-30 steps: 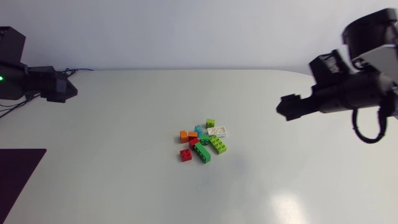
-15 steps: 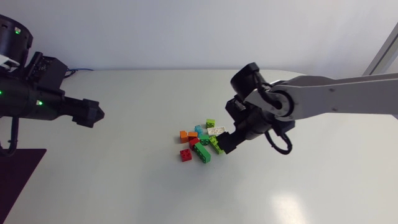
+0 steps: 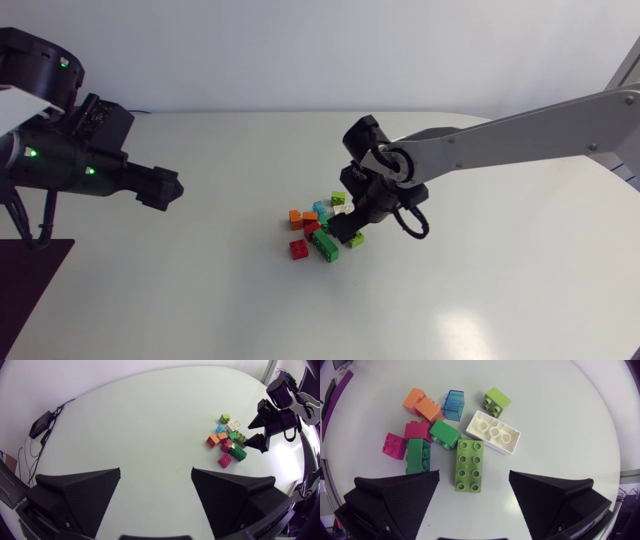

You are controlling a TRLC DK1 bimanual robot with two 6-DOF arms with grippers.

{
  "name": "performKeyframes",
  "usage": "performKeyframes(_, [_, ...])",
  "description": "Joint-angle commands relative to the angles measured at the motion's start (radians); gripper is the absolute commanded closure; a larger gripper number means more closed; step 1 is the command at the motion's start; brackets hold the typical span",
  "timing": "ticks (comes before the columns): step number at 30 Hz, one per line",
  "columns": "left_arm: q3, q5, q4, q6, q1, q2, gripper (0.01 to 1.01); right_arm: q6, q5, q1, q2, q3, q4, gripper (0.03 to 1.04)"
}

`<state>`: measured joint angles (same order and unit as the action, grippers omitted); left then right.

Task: Sort duplo bricks by size, large to the right and small to the left

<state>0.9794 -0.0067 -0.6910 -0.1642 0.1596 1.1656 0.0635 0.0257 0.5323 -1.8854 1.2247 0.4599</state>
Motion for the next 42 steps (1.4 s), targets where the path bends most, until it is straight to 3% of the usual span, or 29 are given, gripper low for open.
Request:
performKeyframes(1, [-0.027, -0.001, 0.008, -0.009, 0.014, 0.022, 0.044, -0.024, -0.006, -0.006, -0.044, 0.004, -0.007, 0.06])
performKeyframes(8, [-0.036, -0.001, 0.024, -0.005, 0.034, 0.025, 0.043, -0.022, -0.017, -0.014, -0.087, -0.016, -0.038, 0.10])
performKeyframes(15, [-0.039, 0.001, 0.028, -0.003, 0.049, 0.025, 0.043, -0.048, -0.015, -0.006, -0.090, -0.045, -0.047, 0.40])
performKeyframes(19, [-0.038, 0.005, 0.027, -0.003, 0.055, 0.025, 0.043, -0.048, 0.003, -0.009, -0.072, -0.074, -0.106, 0.80])
performKeyframes(20, [-0.039, 0.005, 0.027, -0.001, 0.057, 0.025, 0.043, -0.048, 0.022, -0.009, -0.072, -0.076, -0.107, 0.86])
performKeyframes(25, [-0.041, 0.010, 0.024, -0.001, 0.069, 0.019, 0.043, -0.044, 0.072, -0.005, -0.067, -0.103, -0.144, 1.01])
performKeyframes(31, [-0.044, 0.014, 0.021, -0.003, 0.070, 0.005, 0.043, -0.039, 0.074, -0.032, 0.009, -0.154, -0.153, 1.01])
performKeyframes(35, [-0.045, 0.016, 0.021, -0.003, 0.074, 0.003, 0.043, -0.010, 0.063, -0.115, 0.121, -0.208, -0.130, 1.02])
performKeyframes(42, [-0.050, 0.016, 0.024, 0.011, 0.115, 0.008, 0.043, 0.114, -0.044, -0.454, 0.282, -0.314, -0.101, 1.01])
